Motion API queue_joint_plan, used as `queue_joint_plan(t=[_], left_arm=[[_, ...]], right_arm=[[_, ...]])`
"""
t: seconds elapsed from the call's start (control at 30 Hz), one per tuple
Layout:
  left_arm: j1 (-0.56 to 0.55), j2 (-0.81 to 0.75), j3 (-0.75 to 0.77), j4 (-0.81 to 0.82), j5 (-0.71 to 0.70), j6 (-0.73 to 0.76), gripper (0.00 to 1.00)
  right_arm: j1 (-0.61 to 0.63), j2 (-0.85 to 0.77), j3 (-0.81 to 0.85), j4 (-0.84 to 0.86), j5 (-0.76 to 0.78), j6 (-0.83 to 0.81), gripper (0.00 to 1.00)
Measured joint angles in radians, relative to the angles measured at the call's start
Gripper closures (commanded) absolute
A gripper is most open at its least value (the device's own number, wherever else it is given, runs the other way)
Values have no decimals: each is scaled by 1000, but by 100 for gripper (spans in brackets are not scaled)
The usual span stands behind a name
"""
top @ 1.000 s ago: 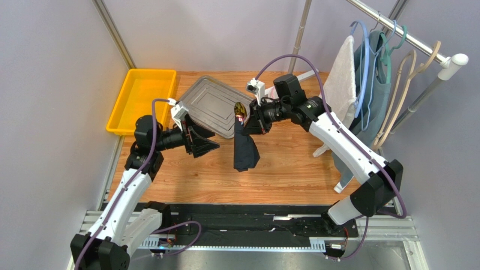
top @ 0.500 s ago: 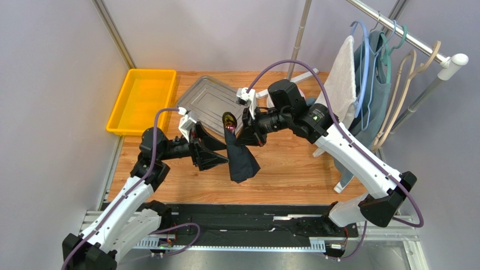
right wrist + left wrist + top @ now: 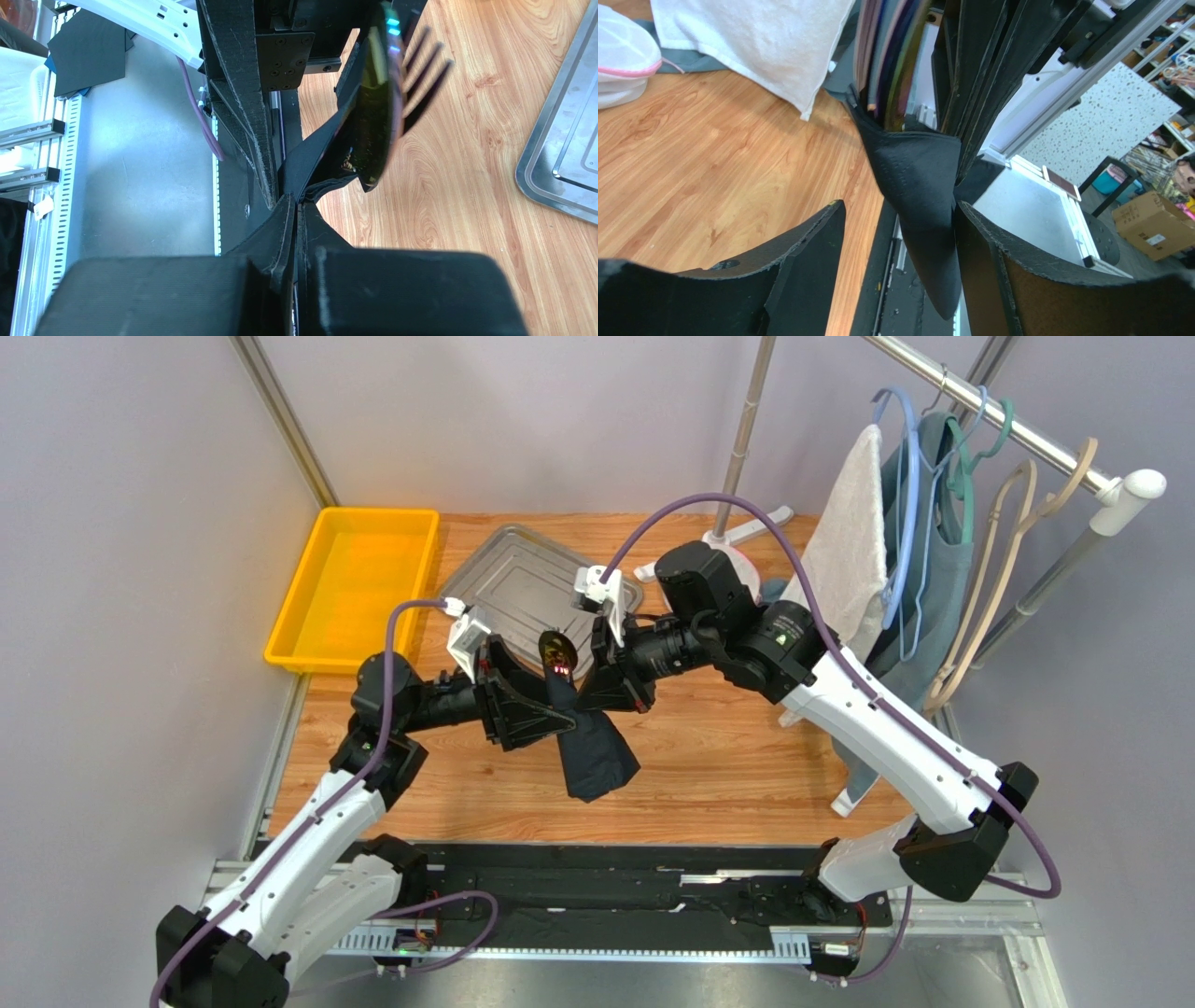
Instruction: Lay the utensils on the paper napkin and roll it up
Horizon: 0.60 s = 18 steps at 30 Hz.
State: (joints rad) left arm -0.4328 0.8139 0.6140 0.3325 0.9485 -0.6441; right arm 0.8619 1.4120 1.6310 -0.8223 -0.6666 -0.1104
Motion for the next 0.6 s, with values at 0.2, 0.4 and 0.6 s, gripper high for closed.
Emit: queue_joint_plan(t=[0.2,0.4,0.6], left_arm=[[-5,-5,-6,51,0,-35,45],[-6,-5,-6,81,3,-57,60],[-12,-4,-13,127,16,-87,92]], right_arm=[[10,0,0,0,4,0,100],[13,0,0,2,4,0,100],[13,0,1,4,15,0,100]])
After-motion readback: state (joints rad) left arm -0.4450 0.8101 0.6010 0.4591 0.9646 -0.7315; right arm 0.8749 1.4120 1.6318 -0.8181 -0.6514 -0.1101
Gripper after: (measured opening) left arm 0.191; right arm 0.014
